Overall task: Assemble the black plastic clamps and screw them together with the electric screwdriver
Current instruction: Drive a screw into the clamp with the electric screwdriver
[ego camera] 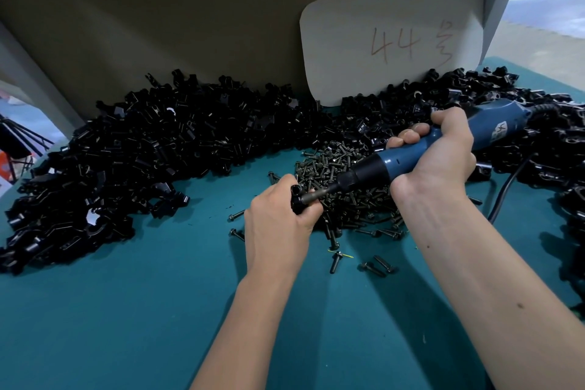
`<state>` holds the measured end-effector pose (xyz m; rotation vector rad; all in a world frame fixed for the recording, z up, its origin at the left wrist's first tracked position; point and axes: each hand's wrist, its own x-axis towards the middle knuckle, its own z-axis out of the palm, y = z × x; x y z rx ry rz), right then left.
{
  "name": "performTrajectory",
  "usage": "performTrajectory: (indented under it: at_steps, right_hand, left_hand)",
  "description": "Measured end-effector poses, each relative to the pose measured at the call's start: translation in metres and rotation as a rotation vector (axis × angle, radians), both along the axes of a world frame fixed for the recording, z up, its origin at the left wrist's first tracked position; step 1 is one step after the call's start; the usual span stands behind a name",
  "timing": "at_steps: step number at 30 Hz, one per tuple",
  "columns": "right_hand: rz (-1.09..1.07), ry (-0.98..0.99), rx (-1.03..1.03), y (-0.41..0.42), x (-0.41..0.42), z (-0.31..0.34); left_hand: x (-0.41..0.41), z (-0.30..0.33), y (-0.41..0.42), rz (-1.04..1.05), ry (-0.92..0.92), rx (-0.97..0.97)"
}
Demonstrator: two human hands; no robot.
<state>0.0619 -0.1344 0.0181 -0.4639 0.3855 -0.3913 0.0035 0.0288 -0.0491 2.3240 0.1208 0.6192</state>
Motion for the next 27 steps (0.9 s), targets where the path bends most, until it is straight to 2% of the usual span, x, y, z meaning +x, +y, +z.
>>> performTrajectory:
  at_steps: [6,16,22,27]
  right_hand:
    - [0.005,-0.016,0.004,0.0028,-0.0013,0.001]
    - [0.056,0.028,0.051,0.0005,-0.0001,0.0014]
    - [0.0,-0.016,-0.018,0.0039,-0.0044,0.0056]
    - [-0.023,-0.039,-0.035,0.0055,-0.007,0.0083]
  left_hand:
    - [-0.0014,0.0009,0.0004,0.039,-0.004,-0.005]
    - [-0.0037,0.0051,0.0,0.025,-0.194,0.035]
    - [-0.0013,0.0004,-0.0006,0.049,-0.068,0.017]
    - [-0.0032,0.0031,-0.0009,0.07,-0.052,0.033]
